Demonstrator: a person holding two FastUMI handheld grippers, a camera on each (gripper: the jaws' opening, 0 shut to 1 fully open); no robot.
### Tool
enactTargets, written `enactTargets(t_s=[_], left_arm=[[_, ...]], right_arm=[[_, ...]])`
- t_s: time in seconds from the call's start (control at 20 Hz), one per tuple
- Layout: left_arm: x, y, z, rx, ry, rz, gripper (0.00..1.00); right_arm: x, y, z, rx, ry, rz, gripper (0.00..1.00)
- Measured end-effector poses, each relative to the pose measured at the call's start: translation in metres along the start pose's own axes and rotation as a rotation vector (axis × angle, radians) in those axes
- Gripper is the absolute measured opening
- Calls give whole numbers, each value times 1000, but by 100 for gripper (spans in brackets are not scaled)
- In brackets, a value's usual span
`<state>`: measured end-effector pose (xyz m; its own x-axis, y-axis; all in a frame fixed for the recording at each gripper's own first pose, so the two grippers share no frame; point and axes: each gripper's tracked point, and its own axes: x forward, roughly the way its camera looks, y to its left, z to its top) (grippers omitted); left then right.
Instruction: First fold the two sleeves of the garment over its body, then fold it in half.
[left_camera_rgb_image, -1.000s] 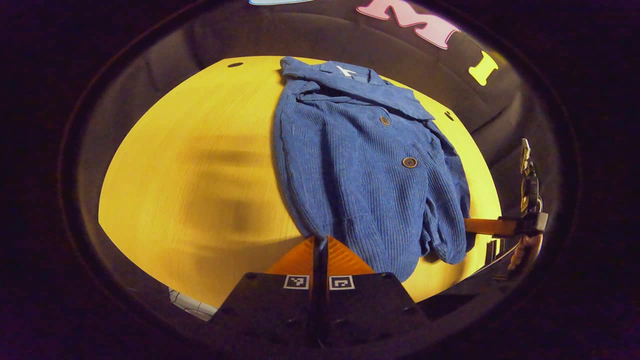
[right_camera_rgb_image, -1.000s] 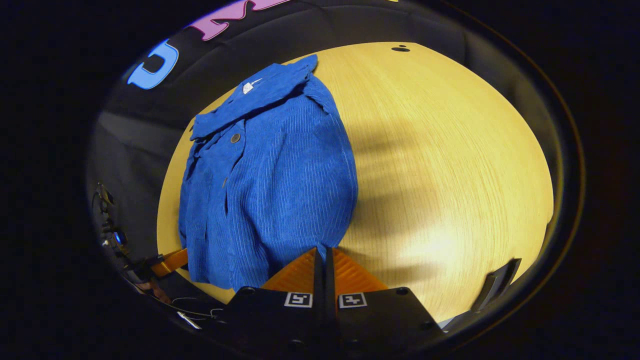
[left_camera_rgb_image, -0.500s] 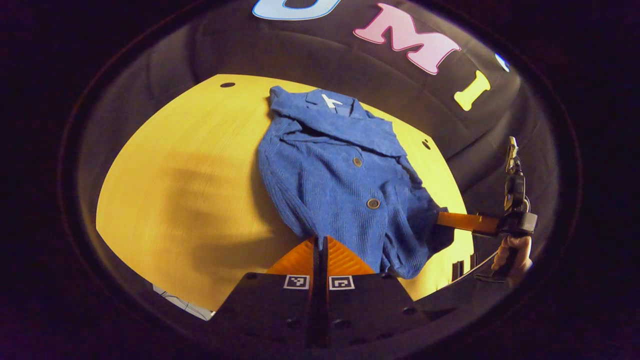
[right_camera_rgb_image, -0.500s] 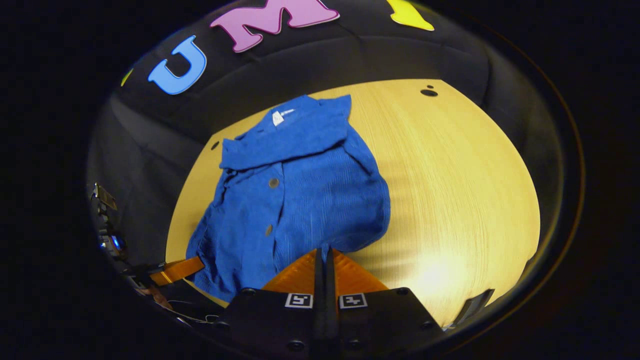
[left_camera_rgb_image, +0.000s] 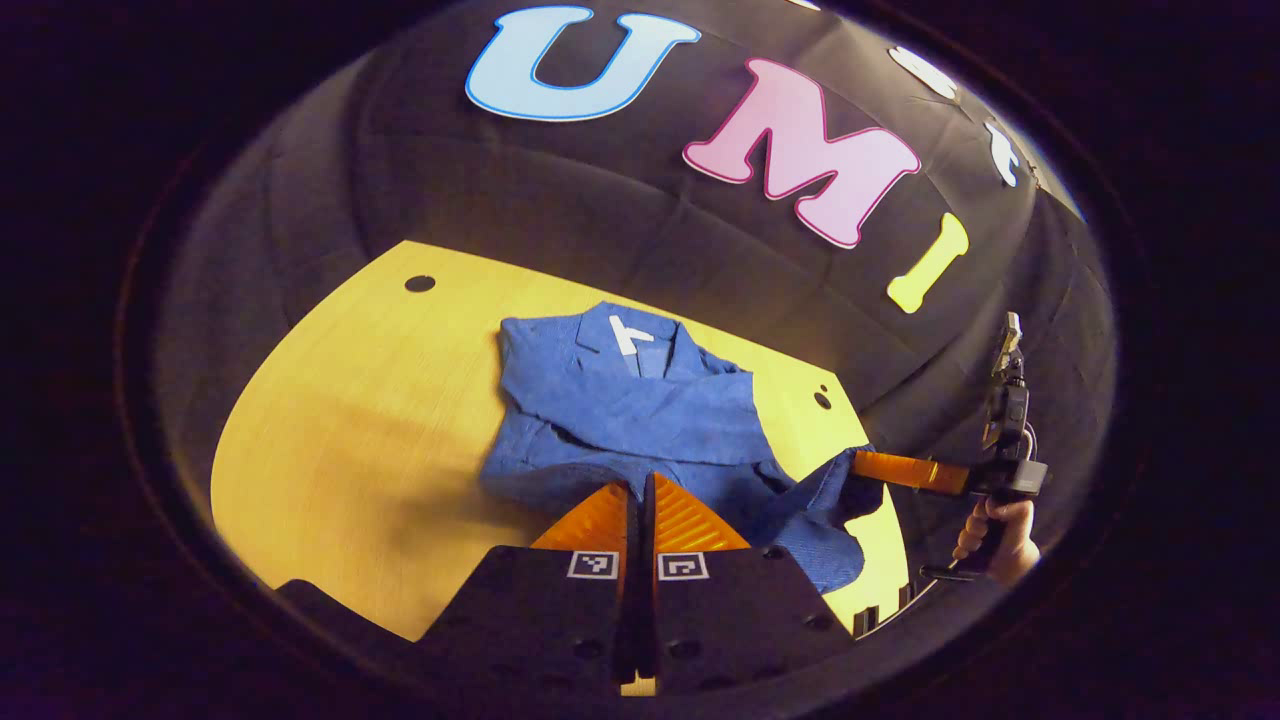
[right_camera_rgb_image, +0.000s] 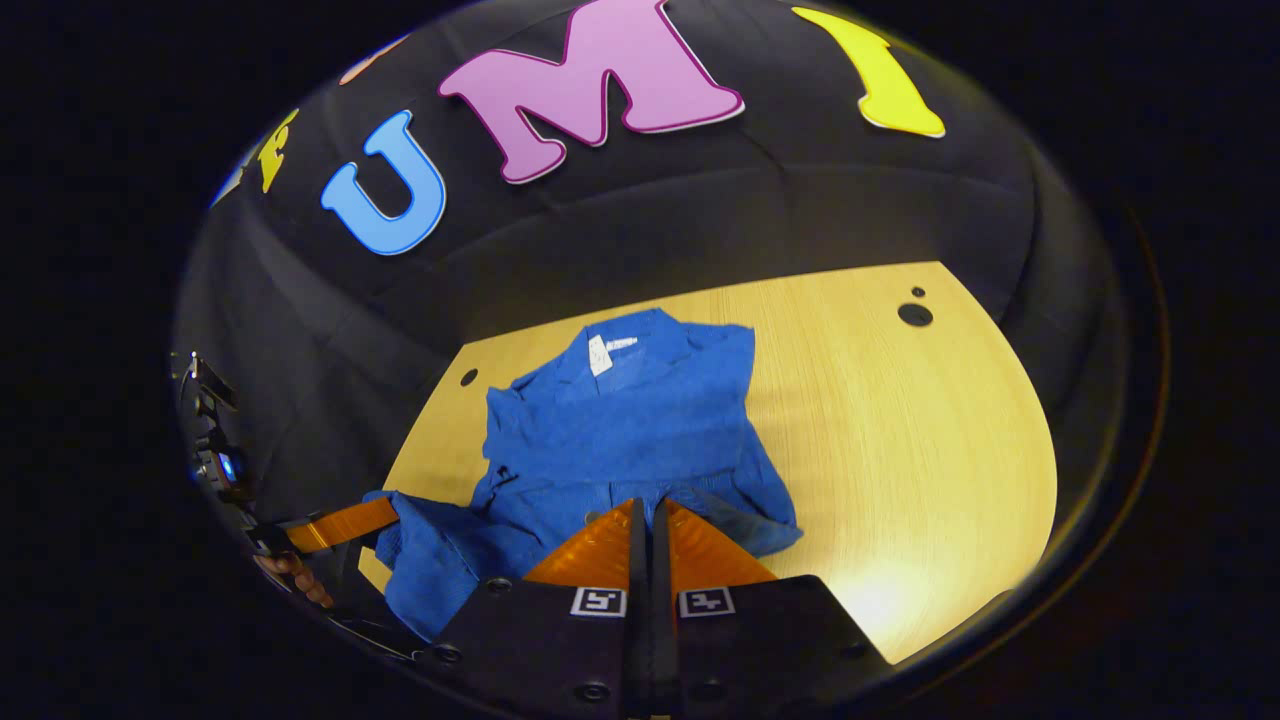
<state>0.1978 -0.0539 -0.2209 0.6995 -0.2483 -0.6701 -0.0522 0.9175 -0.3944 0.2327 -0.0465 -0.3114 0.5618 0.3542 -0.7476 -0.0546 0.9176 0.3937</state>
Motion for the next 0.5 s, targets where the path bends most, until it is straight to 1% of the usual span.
enactTargets(t_s=[0.2,0.35,0.5], left_arm=[[43,10,69,16,-93,17,0],[87,25,115,73,-169,55,0],[133,46,149,125,-245,93,0]], right_arm=[[38,-7,68,-50,-81,2,4],[79,-16,115,-96,-145,-10,4],[123,-30,149,-115,-193,-37,4]])
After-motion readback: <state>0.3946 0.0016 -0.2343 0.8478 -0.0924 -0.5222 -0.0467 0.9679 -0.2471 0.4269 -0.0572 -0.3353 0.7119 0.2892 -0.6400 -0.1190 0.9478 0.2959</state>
